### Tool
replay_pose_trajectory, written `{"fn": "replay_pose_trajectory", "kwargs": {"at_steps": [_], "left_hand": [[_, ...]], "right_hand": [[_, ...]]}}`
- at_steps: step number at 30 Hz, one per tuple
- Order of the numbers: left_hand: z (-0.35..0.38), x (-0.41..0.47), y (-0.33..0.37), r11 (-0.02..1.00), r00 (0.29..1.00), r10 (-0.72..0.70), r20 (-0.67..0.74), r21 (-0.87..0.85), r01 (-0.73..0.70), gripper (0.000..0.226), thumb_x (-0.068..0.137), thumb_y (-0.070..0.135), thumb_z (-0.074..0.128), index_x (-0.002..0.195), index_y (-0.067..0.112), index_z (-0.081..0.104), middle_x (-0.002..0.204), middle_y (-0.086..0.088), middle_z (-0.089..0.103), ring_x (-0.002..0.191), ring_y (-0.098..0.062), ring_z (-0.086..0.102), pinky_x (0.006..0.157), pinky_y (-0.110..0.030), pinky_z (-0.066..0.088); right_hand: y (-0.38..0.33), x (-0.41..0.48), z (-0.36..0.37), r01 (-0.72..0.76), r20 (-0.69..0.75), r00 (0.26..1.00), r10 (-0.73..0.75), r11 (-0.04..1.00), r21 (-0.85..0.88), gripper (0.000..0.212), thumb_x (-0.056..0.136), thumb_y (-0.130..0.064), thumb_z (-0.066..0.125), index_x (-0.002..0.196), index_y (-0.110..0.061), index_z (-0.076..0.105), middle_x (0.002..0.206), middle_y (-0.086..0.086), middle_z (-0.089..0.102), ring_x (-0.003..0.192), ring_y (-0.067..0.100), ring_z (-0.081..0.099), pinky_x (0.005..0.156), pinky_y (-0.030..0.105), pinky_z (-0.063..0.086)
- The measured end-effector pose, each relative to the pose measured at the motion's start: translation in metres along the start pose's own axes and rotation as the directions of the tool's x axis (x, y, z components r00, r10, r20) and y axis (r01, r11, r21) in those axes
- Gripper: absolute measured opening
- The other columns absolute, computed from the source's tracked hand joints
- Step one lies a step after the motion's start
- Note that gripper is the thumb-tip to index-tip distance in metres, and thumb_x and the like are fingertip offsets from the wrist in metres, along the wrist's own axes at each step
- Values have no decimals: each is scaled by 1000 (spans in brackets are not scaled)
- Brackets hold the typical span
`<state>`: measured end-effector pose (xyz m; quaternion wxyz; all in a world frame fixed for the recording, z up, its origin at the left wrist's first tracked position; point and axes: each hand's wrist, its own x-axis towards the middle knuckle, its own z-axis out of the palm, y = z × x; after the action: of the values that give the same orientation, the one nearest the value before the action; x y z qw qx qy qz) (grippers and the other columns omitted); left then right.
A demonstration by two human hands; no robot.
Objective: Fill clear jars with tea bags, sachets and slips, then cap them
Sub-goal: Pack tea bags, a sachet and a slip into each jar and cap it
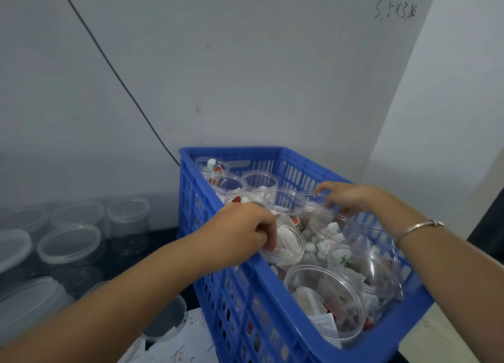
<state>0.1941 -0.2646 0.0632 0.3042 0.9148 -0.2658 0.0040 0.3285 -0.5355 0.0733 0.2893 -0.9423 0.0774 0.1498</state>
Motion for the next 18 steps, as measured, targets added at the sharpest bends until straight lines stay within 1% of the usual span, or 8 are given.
{"fn": "replay_pose_trajectory", "kwargs": {"at_steps": [2,4,7,10,12,14,16,18], "left_hand": [[0,0,0,1000,1000,-6,-4,11,6,40,88,-1,43,71,29,64,84,12,64,86,-15,63,88,-36,52],[2,0,0,999,1000,-1,-6,39,1,41,89,0,42,71,30,63,86,8,68,85,-10,60,95,-22,40],[5,-1,2,996,999,27,-33,82,-24,44,91,3,41,67,35,59,80,11,66,82,-5,52,98,-17,29],[7,-2,1,993,997,64,-43,106,-59,43,91,6,38,68,36,58,84,7,69,86,-1,47,89,-3,18],[8,-2,0,990,994,94,-59,110,-87,39,91,7,38,76,34,61,88,7,69,90,-1,47,89,-5,13],[9,-2,-2,988,989,113,-94,114,-102,37,92,8,38,80,32,64,84,11,65,91,-1,46,92,-5,11],[10,-2,-3,988,985,120,-121,116,-106,37,93,9,38,85,30,67,77,14,56,94,0,41,94,-4,7],[11,-2,-4,987,982,127,-140,114,-112,36,94,10,38,87,29,68,76,14,53,97,1,36,94,-5,6]], "right_hand": [[-3,4,1,14,-40,999,-15,1000,-26,45,94,15,42,125,-16,49,105,18,49,52,32,66,43,35,57],[-6,10,-3,28,-88,996,-34,997,-73,38,92,19,43,116,-9,48,95,19,48,47,32,64,38,35,54],[-11,19,-7,15,-174,984,-46,985,-174,20,91,20,43,91,1,49,70,19,53,40,27,59,30,30,48],[-15,31,-4,-23,-175,984,-37,944,-329,25,88,16,51,72,-3,46,39,5,55,31,14,55,29,22,40],[-17,39,5,-31,-109,994,-22,888,-460,11,90,7,57,87,-3,52,68,7,64,55,17,63,41,23,47],[-14,50,17,-5,4,1000,10,823,-568,22,91,-5,65,111,-4,56,100,7,59,85,22,63,67,30,55],[-8,59,29,31,131,989,63,790,-613,32,90,-11,69,119,-6,57,109,7,57,97,22,61,87,37,55],[-1,63,38,34,195,976,94,822,-568,36,93,-14,65,126,-5,57,119,10,58,104,23,60,95,39,54]]}}
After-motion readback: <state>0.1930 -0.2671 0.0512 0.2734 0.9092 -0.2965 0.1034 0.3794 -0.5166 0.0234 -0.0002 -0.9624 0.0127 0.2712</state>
